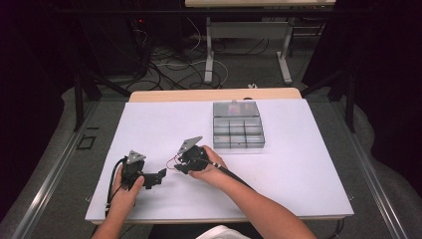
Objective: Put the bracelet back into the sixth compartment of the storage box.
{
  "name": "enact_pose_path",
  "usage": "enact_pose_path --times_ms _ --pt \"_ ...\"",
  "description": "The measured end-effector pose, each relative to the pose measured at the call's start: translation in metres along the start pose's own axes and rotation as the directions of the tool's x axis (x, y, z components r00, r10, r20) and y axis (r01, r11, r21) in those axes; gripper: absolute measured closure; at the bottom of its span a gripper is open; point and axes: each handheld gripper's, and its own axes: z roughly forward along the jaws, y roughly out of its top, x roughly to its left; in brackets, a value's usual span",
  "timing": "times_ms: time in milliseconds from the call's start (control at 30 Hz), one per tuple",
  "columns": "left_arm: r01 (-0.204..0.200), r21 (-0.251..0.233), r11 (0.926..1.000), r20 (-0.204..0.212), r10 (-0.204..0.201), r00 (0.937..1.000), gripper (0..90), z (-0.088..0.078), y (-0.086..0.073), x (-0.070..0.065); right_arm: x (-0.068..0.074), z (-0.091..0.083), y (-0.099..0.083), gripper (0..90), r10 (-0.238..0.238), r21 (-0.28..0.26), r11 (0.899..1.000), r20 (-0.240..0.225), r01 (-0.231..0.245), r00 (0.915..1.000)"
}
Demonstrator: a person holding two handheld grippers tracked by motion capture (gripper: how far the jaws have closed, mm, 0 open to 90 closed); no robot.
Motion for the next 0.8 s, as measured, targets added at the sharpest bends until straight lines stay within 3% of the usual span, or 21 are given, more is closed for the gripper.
enact_pose_path --times_ms 233,800 --pt "0.003 0.000 1.0000 0.001 -0.003 1.0000 2.4 0.000 0.000 0.000 0.001 0.008 0.001 68.5 -0.035 -0.003 0.999 -0.014 0.035 0.9993" --pt "0.007 -0.002 1.0000 0.003 -0.007 1.0000 2.3 0.000 0.000 0.000 0.000 0.017 0.001 80.8 -0.036 0.018 0.999 -0.029 0.036 0.9989"
